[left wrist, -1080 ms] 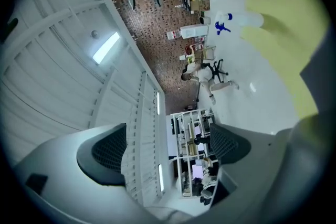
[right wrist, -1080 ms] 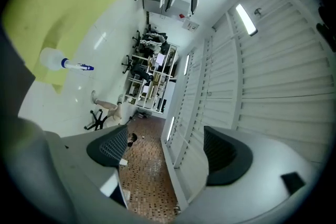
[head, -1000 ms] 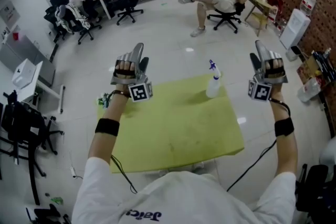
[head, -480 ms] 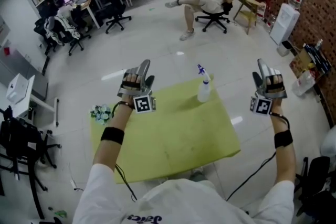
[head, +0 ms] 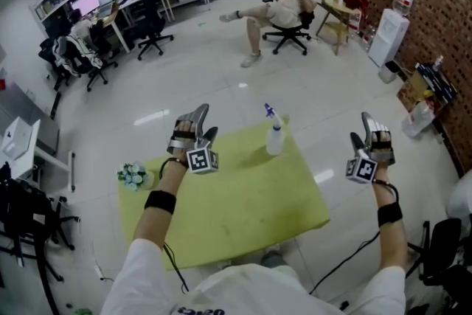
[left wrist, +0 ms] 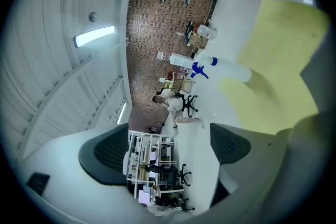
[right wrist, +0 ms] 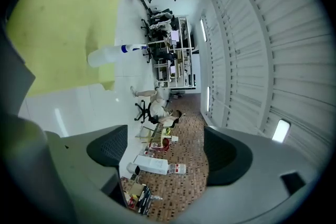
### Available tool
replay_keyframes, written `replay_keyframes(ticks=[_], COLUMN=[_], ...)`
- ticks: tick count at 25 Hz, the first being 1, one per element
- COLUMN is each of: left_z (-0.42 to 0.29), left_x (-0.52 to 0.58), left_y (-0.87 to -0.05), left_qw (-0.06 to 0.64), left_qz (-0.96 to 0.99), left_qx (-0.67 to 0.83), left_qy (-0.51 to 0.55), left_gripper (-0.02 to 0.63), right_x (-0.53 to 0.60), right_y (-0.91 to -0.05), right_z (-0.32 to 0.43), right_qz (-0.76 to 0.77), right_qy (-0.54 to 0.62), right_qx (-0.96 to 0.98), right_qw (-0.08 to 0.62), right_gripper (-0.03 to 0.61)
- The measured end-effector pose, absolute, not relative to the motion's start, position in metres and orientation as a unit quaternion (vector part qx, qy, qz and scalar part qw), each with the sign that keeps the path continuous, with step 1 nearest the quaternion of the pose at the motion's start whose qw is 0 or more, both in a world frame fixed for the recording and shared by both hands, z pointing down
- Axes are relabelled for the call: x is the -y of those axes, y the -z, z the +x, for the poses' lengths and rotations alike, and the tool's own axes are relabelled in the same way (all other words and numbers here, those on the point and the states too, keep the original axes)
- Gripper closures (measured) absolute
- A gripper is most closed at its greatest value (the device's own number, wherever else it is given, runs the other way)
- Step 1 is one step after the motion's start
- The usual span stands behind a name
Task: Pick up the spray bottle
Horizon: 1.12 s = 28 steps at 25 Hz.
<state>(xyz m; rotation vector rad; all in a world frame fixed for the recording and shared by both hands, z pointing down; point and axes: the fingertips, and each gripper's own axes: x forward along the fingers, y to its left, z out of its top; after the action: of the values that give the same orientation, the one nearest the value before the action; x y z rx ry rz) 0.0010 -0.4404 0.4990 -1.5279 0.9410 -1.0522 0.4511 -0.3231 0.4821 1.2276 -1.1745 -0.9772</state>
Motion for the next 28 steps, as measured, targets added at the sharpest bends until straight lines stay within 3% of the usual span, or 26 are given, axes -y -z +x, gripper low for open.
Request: replay_keyframes(ticks=[4,28], left_z=[0.013,-0.001], left_x=[0.441,0.440], left_y=[-0.514,-0.533], left_qw=[0.486,0.319], left_qz=[-0.657,-0.761], left_qx=[-0.379,-0.431], left_qy=[0.434,0.365], left_gripper=[0.115,0.115], right_x=[0.320,0.378], right_y=[-0.512,-0.634], right_z=[0.464,0.369], right_qz=[0.519,0.497], right_qy=[0.377,0.066], right_qx=[0.518,0.761], right_qw=[0.566,0.412], right_gripper=[0.112,0.112])
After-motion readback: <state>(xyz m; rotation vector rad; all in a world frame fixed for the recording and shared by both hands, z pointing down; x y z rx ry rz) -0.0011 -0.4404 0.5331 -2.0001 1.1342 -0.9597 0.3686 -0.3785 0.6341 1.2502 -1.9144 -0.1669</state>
